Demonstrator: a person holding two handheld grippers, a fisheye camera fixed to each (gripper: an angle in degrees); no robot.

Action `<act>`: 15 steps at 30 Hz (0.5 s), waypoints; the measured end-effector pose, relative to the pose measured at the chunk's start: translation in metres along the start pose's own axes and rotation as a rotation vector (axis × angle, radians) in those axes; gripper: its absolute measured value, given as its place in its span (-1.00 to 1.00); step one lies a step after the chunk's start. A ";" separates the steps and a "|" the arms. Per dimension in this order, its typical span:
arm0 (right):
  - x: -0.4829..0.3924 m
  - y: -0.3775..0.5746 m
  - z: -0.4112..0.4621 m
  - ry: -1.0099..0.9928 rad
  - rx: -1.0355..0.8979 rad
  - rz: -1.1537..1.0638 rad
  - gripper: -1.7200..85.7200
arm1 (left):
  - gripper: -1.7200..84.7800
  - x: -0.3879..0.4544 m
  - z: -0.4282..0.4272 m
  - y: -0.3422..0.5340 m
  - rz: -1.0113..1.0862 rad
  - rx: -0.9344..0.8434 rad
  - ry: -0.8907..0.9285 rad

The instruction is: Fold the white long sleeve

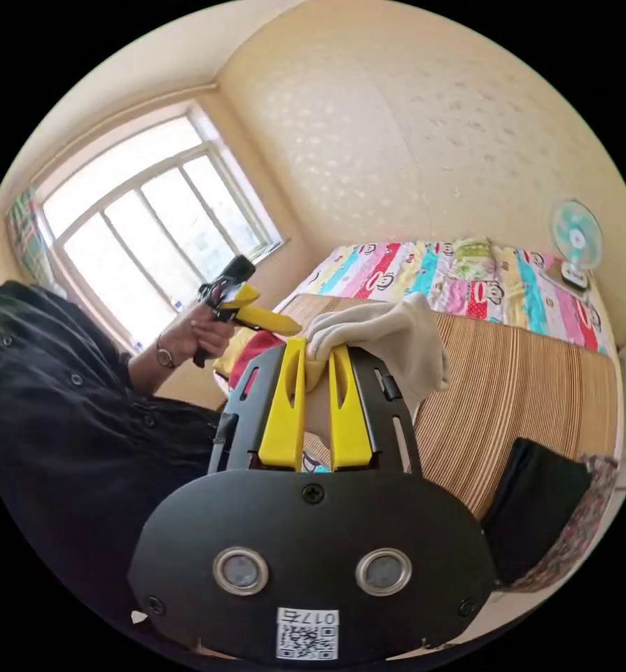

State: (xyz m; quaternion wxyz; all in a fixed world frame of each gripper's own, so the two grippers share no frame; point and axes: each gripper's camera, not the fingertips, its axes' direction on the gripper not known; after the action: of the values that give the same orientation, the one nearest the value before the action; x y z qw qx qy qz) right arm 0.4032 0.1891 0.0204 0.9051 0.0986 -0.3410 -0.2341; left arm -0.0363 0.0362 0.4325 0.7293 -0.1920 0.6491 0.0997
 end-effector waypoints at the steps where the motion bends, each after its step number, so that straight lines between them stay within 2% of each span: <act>1: -0.016 -0.012 0.019 0.020 -0.054 -0.054 -0.91 | -0.50 0.004 0.002 0.000 -0.002 0.005 -0.021; 5: -0.048 -0.036 0.079 0.118 -0.198 -0.175 -0.90 | -0.45 0.001 0.015 0.002 -0.081 -0.014 -0.297; 7: -0.061 -0.040 0.097 0.128 -0.245 -0.244 -0.89 | -0.47 -0.017 0.021 0.006 -0.105 -0.022 -0.312; 10: -0.075 -0.041 0.111 0.112 -0.276 -0.294 -0.87 | -0.65 -0.053 0.029 0.017 -0.161 -0.080 -0.157; 12: -0.068 -0.040 0.107 0.084 -0.259 -0.254 -0.86 | -0.82 -0.056 0.011 0.032 -0.044 0.037 0.037; 13: -0.058 -0.039 0.098 0.033 -0.236 -0.211 -0.84 | -0.83 -0.053 0.006 0.034 -0.003 0.047 0.088; 15: -0.042 -0.036 0.075 -0.073 -0.171 -0.160 -0.80 | -0.85 -0.025 -0.012 0.040 0.240 0.038 0.184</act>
State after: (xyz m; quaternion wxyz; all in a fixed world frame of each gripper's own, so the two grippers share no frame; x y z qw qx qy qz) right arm 0.3130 0.1769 0.0405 0.8757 0.0393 -0.3433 -0.3374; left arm -0.0667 0.0697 0.4505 0.6529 -0.1074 0.7334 0.1559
